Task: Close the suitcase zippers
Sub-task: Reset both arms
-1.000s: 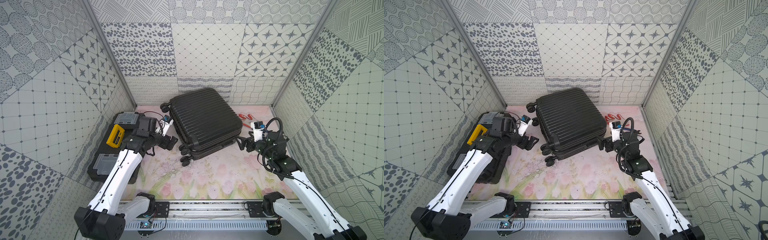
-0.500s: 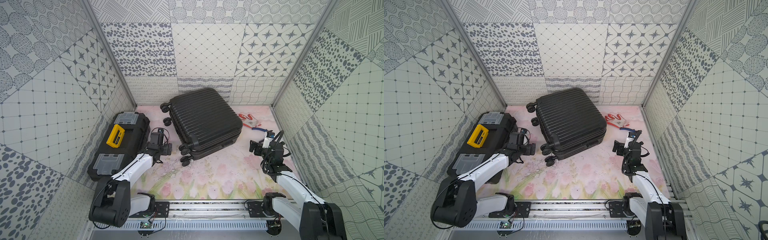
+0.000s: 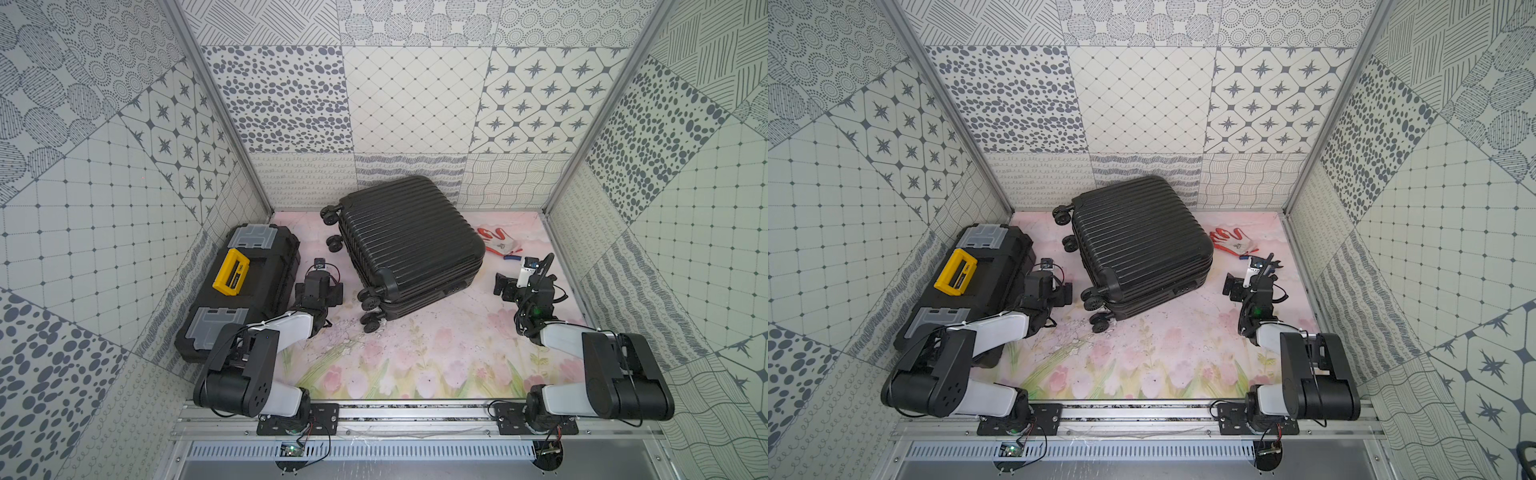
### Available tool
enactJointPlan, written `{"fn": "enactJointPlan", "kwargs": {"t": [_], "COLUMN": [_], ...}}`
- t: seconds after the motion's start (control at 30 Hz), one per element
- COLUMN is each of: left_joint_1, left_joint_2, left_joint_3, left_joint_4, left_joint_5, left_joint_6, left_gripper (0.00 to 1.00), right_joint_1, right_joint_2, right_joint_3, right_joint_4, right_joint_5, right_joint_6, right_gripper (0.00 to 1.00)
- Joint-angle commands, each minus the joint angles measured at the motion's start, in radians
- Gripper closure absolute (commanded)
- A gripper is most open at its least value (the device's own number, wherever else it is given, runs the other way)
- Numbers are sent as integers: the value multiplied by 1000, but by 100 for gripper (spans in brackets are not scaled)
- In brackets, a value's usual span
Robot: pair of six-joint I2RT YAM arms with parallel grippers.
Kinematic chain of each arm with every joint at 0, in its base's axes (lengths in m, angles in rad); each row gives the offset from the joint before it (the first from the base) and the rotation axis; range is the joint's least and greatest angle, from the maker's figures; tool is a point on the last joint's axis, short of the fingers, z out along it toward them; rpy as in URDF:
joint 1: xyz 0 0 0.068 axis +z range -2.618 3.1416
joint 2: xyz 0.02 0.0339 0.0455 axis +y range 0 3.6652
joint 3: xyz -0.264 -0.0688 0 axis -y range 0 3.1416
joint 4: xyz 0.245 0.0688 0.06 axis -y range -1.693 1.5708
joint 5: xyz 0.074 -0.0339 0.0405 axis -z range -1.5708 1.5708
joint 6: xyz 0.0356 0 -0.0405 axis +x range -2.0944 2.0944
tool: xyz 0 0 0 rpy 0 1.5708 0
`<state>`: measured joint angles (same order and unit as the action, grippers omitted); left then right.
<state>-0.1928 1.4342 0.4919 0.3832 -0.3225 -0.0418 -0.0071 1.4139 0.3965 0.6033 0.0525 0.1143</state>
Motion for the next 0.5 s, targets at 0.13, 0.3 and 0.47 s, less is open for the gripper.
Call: {"fn": "enactJointPlan", "kwargs": {"t": [0.13, 0.3, 0.47], "left_joint_1": [66, 100, 112], "left_joint_2": [8, -21, -21], "left_joint_3": [5, -28, -71], "left_joint_4": [150, 180, 287], "left_joint_5": [64, 124, 82], "left_joint_6": [-48, -55, 38], "left_gripper": [1, 1, 1], "right_joint_1": [2, 13, 16], "right_joint_2": [91, 133, 134], "right_joint_3": [7, -9, -3], "right_joint_4": [206, 264, 261], "right_joint_5": [-35, -33, -31], "right_joint_6": [-34, -46, -51], "right_gripper": [2, 2, 2]}}
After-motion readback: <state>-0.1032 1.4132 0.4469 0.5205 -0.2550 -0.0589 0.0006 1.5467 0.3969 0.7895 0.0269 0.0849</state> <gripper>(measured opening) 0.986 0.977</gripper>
